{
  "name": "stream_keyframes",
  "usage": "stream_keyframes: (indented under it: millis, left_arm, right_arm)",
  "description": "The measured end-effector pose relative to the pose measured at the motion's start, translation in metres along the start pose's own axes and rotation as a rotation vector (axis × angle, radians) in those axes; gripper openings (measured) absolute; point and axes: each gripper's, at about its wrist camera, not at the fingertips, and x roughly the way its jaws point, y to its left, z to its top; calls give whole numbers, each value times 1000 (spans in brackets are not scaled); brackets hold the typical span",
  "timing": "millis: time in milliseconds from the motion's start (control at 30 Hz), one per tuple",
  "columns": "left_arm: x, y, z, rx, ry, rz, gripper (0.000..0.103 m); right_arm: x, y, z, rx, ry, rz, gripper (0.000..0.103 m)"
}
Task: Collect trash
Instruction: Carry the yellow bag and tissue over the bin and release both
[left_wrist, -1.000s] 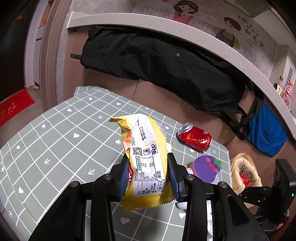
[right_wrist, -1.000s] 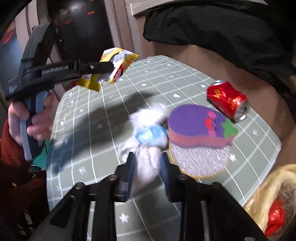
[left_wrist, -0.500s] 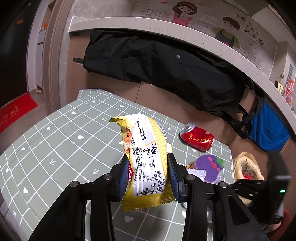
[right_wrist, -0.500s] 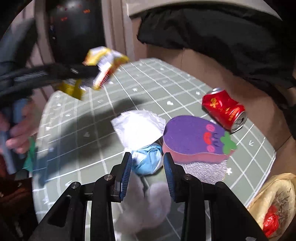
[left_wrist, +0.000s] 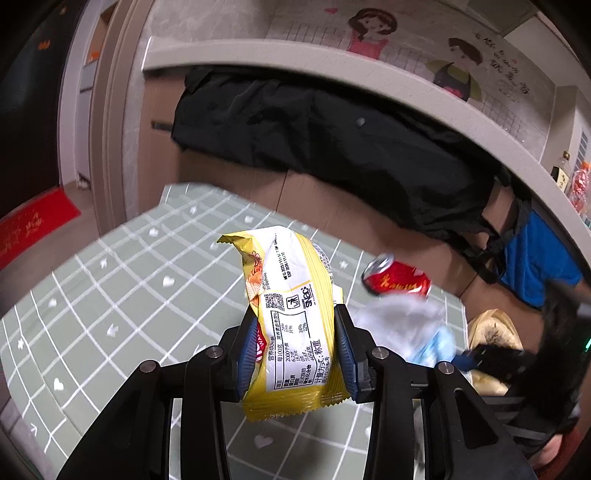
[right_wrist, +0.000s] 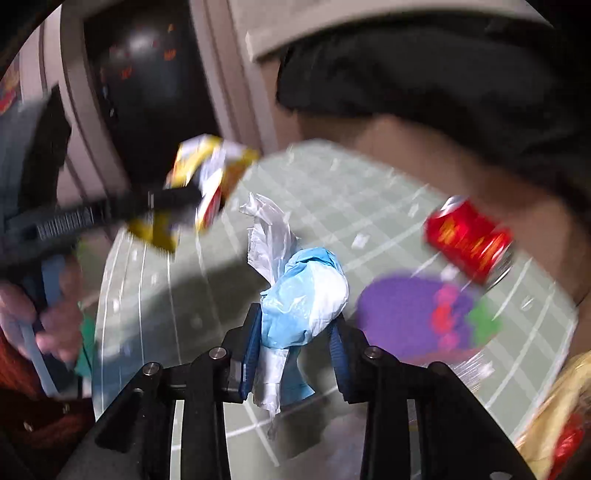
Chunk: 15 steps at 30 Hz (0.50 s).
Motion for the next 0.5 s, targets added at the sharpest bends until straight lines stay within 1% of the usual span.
stream_keyframes:
  millis: [67, 133, 233, 367, 433, 500]
  left_arm:
    - [-5, -15, 7, 37, -38, 2, 39]
    - [-9, -32, 13, 72, -65, -1, 39]
    - [-15, -63, 23, 125, -119, -10, 39]
    - [-26, -113, 27, 225, -232, 21, 39]
    - [-27, -133, 26, 248, -251, 7, 39]
    - [-25, -155, 24, 265, -253, -24, 39]
  right_arm:
    - [-23, -10, 11, 23, -82, -19, 32]
    - [-43, -21, 20, 48, -135, -33, 32]
    - [-68, -35, 30, 69, -196, -86, 32]
    - [-109, -57, 27, 99, -269, -141, 32]
    - [-129, -68, 19, 101, -296, -187, 32]
    - [-145, -74, 11, 97, -312, -233, 32]
